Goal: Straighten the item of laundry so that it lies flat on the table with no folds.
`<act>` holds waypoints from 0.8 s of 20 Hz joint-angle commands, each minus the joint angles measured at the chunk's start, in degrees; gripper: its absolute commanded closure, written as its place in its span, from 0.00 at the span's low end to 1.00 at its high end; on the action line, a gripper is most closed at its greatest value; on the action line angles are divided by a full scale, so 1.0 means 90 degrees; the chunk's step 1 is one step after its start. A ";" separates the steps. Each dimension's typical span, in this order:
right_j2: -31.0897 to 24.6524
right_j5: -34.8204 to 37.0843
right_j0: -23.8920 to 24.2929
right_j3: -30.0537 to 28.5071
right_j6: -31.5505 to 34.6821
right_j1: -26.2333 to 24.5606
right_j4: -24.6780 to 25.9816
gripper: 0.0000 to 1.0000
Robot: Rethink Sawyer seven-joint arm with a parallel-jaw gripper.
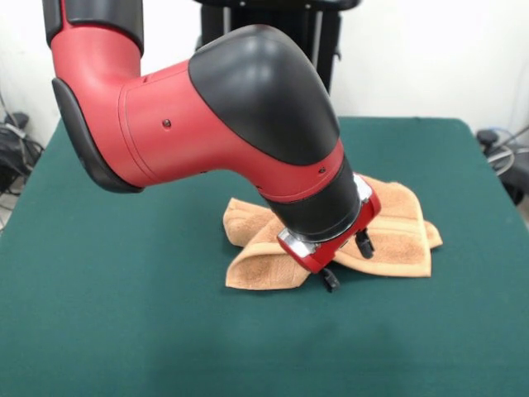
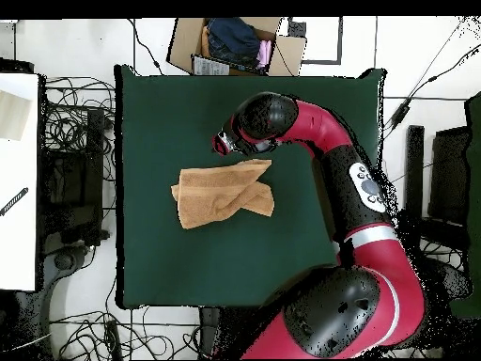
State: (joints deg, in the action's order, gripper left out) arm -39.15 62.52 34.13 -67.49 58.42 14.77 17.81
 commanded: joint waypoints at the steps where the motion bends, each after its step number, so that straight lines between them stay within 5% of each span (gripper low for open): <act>1: 0.0022 -0.0254 -0.0004 -0.0226 -0.0279 -0.0061 0.0146 0.00; 16: -0.0034 -0.0375 0.0009 -0.0238 -0.0281 -0.0210 0.0104 0.00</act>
State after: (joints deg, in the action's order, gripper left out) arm -39.15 62.52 34.13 -67.50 58.42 14.56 17.81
